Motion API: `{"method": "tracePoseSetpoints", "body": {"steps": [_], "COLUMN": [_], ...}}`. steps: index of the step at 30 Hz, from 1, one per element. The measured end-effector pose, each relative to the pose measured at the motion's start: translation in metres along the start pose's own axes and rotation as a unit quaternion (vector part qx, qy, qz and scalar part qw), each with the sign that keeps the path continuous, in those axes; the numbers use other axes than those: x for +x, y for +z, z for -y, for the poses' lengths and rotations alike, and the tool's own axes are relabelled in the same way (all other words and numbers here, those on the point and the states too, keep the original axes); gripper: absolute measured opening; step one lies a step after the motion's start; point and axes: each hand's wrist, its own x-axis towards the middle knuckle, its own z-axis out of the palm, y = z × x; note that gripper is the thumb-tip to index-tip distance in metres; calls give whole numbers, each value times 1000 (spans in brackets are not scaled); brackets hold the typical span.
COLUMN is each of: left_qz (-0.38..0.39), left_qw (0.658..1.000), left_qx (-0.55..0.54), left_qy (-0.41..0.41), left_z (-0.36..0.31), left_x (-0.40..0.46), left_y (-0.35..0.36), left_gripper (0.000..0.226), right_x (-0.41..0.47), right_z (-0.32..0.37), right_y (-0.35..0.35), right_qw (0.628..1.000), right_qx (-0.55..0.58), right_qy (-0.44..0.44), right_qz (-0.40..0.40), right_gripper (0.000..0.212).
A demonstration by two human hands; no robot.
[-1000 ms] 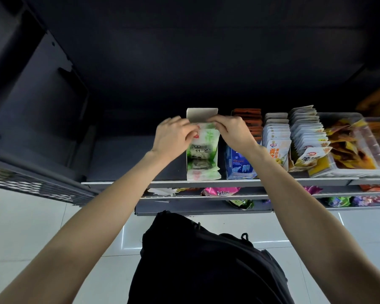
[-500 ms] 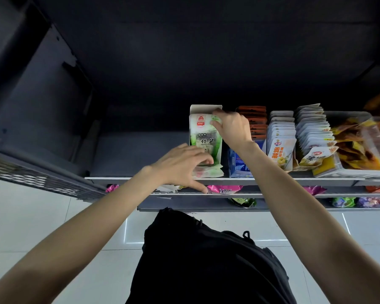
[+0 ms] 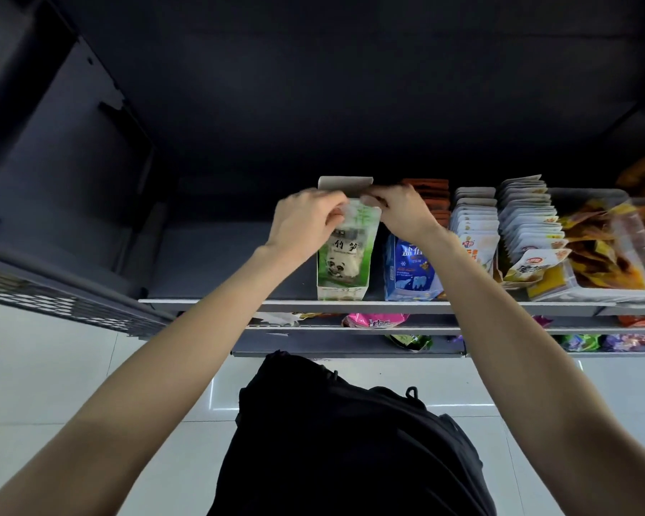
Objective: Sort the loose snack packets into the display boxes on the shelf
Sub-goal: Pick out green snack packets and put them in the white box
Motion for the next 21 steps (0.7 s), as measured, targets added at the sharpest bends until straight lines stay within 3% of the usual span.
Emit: {"method": "tracePoseSetpoints", "body": {"steps": [3, 8, 11, 14, 17, 21], "left_qz": [74, -26, -19, 8, 34, 89], "left_qw": [996, 990, 961, 947, 957, 988], "left_qx": [24, -96, -214, -250, -223, -86], "left_qy": [-34, -104, -174, -200, -181, -92], "left_z": [2, 10, 10, 8, 4, 9], "left_x": [-4, -28, -33, -29, -24, -31], "left_y": [19, 41, 43, 41, 34, 34], "left_gripper": [38, 67, 64, 61, 53, 29], "right_x": [-15, -57, -60, -42, -17, -1], "right_z": [-3, -4, -4, -1, 0, -6], "right_y": [5, 25, 32, 27, 18, 5], "right_qw": [983, 963, 968, 978, 992, 999], "right_qx": [156, 220, 181, 121, 27, -5], "right_qy": [79, 98, 78, 38, -11, -34], "right_qz": [-51, -122, -154, -168, -119, -32], "right_gripper": [37, 36, 39, 38, 42, 40]}}
